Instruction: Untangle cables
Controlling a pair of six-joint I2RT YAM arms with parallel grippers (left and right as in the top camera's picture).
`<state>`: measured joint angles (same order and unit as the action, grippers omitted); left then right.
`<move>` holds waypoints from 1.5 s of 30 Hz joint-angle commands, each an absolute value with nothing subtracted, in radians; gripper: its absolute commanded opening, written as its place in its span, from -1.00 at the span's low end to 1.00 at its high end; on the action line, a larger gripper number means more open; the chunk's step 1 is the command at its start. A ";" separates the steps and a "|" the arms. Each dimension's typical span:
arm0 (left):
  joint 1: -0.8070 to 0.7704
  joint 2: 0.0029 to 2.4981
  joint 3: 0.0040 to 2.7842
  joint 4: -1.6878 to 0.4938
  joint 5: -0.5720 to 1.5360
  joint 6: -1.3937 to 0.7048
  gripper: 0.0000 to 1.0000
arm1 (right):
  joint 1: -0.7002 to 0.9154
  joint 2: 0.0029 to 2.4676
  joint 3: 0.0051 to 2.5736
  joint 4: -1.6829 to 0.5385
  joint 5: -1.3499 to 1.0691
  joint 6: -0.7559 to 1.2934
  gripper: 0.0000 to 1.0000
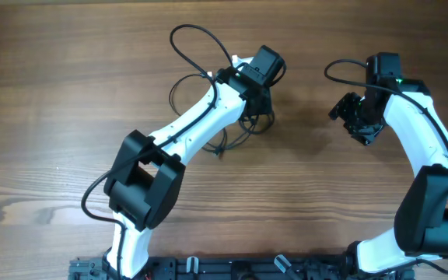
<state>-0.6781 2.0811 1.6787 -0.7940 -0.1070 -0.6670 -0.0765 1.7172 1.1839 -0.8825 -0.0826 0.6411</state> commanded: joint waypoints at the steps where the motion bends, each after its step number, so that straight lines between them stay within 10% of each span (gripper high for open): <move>1: -0.679 2.127 1.687 -0.810 -0.106 -0.659 -0.02 | -0.076 1.732 1.182 -0.881 -0.092 0.628 0.37; 17: -0.674 2.130 1.687 -0.919 -0.204 -0.660 -0.23 | -0.076 1.732 1.182 -0.880 -0.092 0.628 0.37; 21: -0.676 2.130 1.687 -0.961 -0.218 -0.659 -0.92 | -0.076 1.732 1.182 -0.880 -0.110 0.627 0.43; 25: -0.678 2.129 1.687 -0.962 -0.207 -0.659 -0.92 | -0.076 1.732 1.168 -0.844 -0.288 0.521 0.48; 34: -0.675 2.031 1.687 -0.979 -0.190 -0.659 -0.92 | -0.075 1.732 0.940 -0.448 -0.933 0.482 0.41; 45: -0.675 2.012 1.687 -0.977 -0.094 -0.659 -0.92 | 0.076 1.732 0.762 0.202 -1.100 0.835 0.35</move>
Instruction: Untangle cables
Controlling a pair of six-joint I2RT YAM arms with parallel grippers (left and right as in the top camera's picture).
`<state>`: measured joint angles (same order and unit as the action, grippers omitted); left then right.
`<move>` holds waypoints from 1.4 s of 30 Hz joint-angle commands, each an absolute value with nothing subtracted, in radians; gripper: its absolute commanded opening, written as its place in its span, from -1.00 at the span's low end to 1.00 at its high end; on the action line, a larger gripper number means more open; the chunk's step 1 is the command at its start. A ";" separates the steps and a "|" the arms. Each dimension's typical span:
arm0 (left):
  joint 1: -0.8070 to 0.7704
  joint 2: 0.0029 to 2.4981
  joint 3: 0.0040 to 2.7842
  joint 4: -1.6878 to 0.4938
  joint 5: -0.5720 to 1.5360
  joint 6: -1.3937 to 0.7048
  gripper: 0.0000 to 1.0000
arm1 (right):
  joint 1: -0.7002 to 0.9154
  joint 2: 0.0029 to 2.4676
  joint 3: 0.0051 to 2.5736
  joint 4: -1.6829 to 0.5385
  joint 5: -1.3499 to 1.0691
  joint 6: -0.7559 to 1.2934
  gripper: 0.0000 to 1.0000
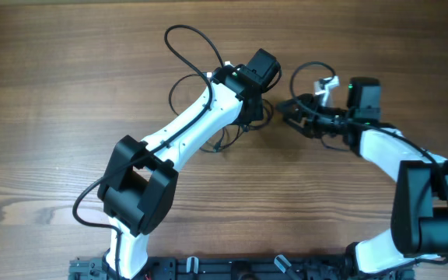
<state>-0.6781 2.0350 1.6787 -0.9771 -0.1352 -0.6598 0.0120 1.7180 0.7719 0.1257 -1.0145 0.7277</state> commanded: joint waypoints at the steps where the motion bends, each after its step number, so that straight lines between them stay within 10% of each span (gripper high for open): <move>1: -0.675 2.012 1.687 -0.978 -0.090 -0.659 -0.92 | 0.102 1.732 0.762 0.233 -1.090 0.850 0.35; 18: -0.675 1.950 1.687 -1.005 -0.070 -0.659 -0.92 | 0.339 1.835 0.762 0.315 -0.781 1.090 0.22; 23: -0.650 1.893 1.687 -1.012 -0.015 -0.658 -0.92 | 0.339 1.893 0.762 0.356 -0.775 1.044 -0.91; 26: -0.617 1.874 1.687 -1.045 -0.017 -0.658 -0.92 | 0.324 1.887 0.762 0.355 -0.777 0.895 -0.91; 42: -0.104 1.688 1.687 -1.359 -0.184 -0.659 -0.92 | -0.370 1.286 0.768 -0.282 -0.724 0.394 -0.91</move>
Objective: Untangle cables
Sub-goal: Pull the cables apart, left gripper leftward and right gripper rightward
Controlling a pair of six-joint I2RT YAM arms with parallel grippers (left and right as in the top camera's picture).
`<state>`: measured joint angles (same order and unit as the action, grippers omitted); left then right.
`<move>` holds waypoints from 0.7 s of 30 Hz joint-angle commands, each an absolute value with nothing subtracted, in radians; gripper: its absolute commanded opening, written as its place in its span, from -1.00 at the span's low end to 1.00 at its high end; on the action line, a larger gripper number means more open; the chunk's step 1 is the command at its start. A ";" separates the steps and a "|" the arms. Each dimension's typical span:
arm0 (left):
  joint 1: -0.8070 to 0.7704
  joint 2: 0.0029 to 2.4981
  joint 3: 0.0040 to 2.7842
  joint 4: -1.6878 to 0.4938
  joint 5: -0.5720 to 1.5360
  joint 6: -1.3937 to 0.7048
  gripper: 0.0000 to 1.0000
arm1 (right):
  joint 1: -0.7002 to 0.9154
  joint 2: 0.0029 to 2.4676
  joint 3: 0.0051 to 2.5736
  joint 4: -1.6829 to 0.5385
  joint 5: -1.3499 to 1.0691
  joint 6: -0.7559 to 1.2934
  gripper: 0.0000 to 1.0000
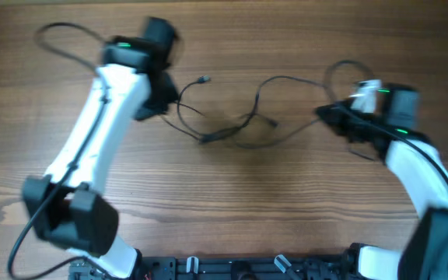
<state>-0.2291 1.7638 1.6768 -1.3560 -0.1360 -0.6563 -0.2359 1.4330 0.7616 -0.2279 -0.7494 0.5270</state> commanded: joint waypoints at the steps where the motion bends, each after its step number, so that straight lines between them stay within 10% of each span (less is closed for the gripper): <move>1: -0.068 1.678 1.687 -1.357 -0.184 -0.659 -0.92 | -0.417 1.244 0.768 -0.296 -0.725 0.395 -0.91; 21: 0.537 1.656 1.687 -1.374 -0.115 -0.658 -0.92 | -0.787 1.180 0.796 -0.315 -0.740 0.508 -0.91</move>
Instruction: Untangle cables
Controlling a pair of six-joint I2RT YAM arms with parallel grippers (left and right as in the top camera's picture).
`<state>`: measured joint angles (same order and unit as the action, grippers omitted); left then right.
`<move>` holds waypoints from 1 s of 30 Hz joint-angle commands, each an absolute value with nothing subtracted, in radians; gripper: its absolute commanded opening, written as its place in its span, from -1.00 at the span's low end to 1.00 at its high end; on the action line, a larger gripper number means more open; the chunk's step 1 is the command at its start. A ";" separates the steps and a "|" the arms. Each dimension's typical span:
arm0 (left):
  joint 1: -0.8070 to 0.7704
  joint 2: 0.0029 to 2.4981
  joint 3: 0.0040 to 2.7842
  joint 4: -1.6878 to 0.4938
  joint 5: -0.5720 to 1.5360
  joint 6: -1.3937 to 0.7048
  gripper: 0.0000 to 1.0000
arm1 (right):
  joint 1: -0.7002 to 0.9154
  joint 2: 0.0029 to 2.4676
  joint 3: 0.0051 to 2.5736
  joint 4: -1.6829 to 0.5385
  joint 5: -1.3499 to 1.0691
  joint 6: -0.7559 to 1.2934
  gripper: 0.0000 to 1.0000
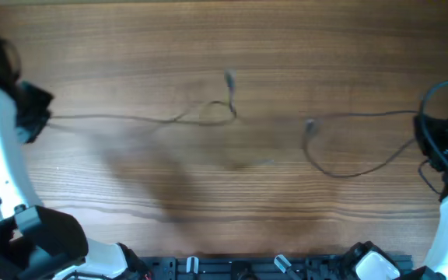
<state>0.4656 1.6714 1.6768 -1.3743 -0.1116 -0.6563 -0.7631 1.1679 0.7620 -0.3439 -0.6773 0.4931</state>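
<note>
Two thin dark cables lie apart on the wooden table, seen only in the overhead view. The left cable [131, 119] runs almost straight from my left gripper [40, 114] at the far left edge to a small loop and a plug end [229, 77] near the middle. The right cable [358, 116] runs from my right gripper [426, 134] at the far right edge to a plug [309, 124], with a slack bend below it. Each gripper is shut on its cable's end. A gap of bare wood separates the two cables. Both cables look blurred.
The wooden table [224, 218] fills the view. The arm bases and a dark rail [247, 268] sit along the front edge. Each arm's own black lead loops beside its wrist.
My left gripper has moved from the upper left to the far left edge, and my right gripper further right. The crossed cables in the middle have come apart into two separate lines.
The left gripper was first at a tangled bundle in the upper middle, with the right gripper apart from it. Then the right gripper was at the bundle too. After that both were drawn outward with cables stretched between them, and now the cables lie separated.
</note>
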 commanded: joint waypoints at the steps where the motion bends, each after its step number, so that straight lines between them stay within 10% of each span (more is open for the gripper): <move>1: 0.555 1.656 1.687 -1.374 -0.069 -0.658 -0.92 | -0.784 1.180 0.796 -0.315 -0.763 0.507 -0.91; 18: 0.307 1.657 1.687 -1.345 0.247 -0.418 -0.92 | -0.484 1.181 0.796 -0.290 -0.831 0.334 -0.91; 30: -0.075 1.682 1.687 -1.146 0.154 -0.426 -0.92 | -0.002 1.280 0.795 -0.495 -0.373 0.239 -0.89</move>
